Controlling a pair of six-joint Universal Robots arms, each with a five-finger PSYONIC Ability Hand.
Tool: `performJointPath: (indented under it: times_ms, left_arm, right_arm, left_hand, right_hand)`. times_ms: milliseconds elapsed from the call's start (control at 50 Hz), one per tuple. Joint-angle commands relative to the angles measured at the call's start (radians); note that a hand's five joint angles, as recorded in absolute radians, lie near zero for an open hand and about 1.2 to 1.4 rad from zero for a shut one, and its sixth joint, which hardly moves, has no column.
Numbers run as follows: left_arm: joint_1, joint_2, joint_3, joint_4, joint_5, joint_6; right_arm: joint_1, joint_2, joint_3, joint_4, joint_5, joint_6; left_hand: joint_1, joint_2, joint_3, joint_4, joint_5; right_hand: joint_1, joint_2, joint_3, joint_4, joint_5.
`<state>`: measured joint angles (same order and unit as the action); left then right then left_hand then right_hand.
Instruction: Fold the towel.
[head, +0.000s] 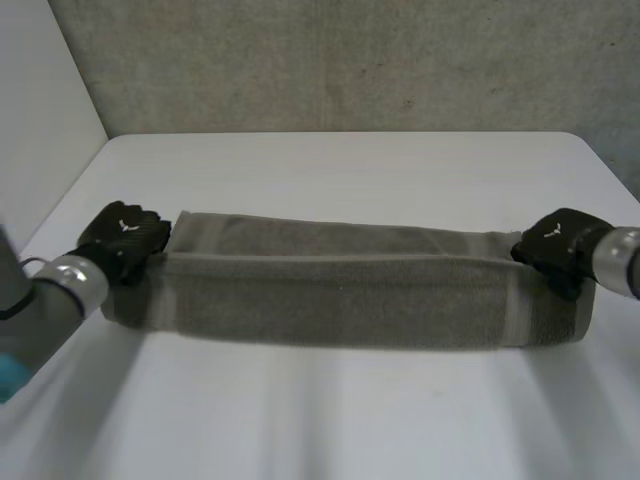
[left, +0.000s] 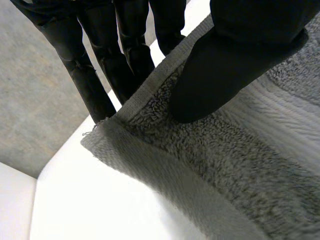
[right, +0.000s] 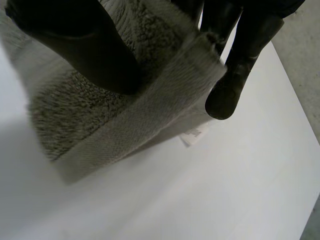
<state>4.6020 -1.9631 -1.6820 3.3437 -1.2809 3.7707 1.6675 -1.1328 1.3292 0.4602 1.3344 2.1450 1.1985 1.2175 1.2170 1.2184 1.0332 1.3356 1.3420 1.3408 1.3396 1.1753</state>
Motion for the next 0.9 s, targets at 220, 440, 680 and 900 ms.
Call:
performJointPath:
  times_ms: [220, 440, 680, 900]
  left_arm:
    - [-0.1, -0.405, 0.505, 0.051, -0.08, -0.075]
    - [-0.135, -0.5, 0.562, 0.255, -0.161, -0.089]
    - [-0.147, -0.467, 0.444, 0.254, -0.164, -0.086]
    - [-0.12, -0.18, 0.176, 0.255, -0.158, -0.151]
  right_arm:
    - [0.069, 0.283, -0.246, -0.454, 0.089, 0.161]
    - [0.081, 0.387, -0.26, -0.569, 0.12, 0.159]
    - [0.107, 0.297, -0.199, -0.577, 0.236, 0.205]
    - [0.101, -0.013, 0.092, -0.548, 0.18, 0.335]
  left_hand:
    - [0.198, 0.179, 0.179, 0.178, 0.189]
    - [-0.458, -0.477, -0.476, -0.478, -0.467]
    - [-1.024, -1.043, -1.042, -1.044, -1.033]
    - [-1.024, -1.043, -1.042, -1.044, -1.033]
  right_hand:
    - [0.061, 0.054, 0.056, 0.057, 0.046]
    - [-0.936, -0.942, -0.941, -0.94, -0.95]
    - [-1.161, -1.167, -1.166, -1.165, -1.175]
    - [-1.161, -1.167, -1.166, -1.165, -1.175]
